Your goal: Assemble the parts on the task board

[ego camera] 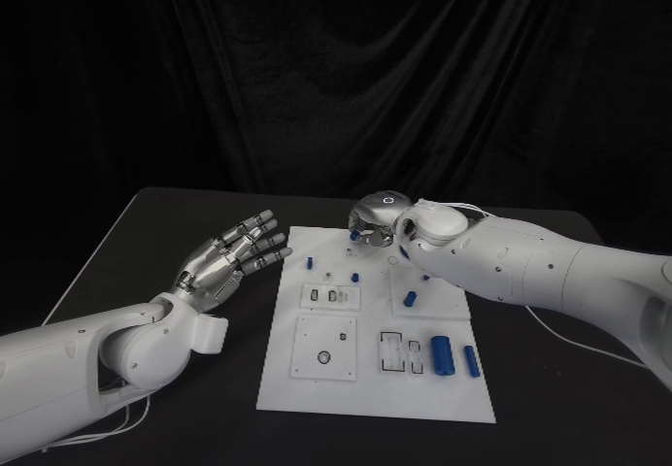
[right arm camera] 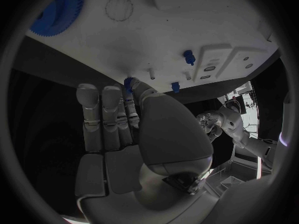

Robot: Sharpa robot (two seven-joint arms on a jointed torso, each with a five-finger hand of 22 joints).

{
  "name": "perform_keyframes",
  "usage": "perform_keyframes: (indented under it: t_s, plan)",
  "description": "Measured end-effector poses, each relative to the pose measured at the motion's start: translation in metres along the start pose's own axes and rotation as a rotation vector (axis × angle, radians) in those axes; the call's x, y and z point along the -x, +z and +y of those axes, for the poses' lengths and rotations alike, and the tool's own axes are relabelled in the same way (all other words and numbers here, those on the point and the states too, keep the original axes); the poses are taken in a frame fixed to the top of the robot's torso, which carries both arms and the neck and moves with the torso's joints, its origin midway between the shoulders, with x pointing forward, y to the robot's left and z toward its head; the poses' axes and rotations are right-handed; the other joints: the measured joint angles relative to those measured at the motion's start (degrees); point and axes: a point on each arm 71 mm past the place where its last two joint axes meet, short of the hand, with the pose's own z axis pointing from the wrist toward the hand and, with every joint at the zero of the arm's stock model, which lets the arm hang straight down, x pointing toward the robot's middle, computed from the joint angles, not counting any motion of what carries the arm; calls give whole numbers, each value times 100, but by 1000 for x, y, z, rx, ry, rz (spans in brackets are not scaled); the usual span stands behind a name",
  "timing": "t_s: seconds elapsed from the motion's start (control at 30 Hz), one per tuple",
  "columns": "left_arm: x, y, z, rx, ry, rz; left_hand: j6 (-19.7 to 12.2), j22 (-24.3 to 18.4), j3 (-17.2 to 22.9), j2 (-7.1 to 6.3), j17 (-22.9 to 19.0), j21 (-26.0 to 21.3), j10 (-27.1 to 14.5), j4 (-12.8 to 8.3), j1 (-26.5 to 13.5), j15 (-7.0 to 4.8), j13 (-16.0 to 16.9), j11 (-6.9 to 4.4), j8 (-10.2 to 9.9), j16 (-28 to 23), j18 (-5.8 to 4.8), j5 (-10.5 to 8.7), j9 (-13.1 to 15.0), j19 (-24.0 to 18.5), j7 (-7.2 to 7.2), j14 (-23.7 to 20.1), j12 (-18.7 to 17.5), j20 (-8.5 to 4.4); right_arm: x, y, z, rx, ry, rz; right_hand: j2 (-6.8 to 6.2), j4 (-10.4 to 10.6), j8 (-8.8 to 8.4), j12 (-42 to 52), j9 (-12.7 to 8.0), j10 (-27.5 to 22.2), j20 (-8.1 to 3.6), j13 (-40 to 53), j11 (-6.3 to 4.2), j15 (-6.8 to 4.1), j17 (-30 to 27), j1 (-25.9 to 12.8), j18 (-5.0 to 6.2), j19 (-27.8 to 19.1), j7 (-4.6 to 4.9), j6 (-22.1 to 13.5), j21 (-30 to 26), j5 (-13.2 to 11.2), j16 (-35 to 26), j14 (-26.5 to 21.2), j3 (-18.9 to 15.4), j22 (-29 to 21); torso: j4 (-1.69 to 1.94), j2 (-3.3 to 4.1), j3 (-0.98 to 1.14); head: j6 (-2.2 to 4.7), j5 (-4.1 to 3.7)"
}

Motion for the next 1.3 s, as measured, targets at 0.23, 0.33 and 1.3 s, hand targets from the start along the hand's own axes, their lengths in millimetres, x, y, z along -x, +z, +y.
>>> perform_keyframes:
  t_s: [0.23, 0.33, 1.3]
  plan:
    - [-1, 0, 0, 0, -1, 2, 0, 0, 24, 0, 0, 0, 0, -23, 0, 0, 0, 0, 0, 0, 0, 0, 0, 0, 0, 0, 0, 0, -3, 2, -1, -9, -2, 15, 27, 0, -140, -78, 464, -114, 42, 0, 29, 32, -153, -27, 0, -146, 9, -224, -145, 2, -132, -157, 0, -107, -2, 6, 0, -26, 26]
    - [-1, 0, 0, 0, -2, 3, 0, 0, 23, 0, 0, 0, 0, -23, 0, 0, 0, 0, 0, 0, 0, 0, 0, 0, 0, 0, 0, 0, -5, 2, -1, -12, -3, 23, 75, 3, -241, -82, 462, -135, 41, 0, 32, 31, -204, -75, 0, -168, 7, -370, -191, 3, -167, -181, 3, -141, -10, 7, 0, -34, 38]
    - [4, -3, -2, -2, 4, -9, 42, 2, 87, 0, 0, 0, -20, -55, 0, 20, 0, 20, 0, 0, 0, 0, 0, -20, 42, -20, 0, 20, 27, -33, -40, -38, -12, -15, -21, 28, -527, 201, -363, -878, 41, 389, 117, 24, -763, -222, 1, -531, -92, -1827, -949, -215, -678, -609, -298, -491, -15, -4, 8, 57, 68]
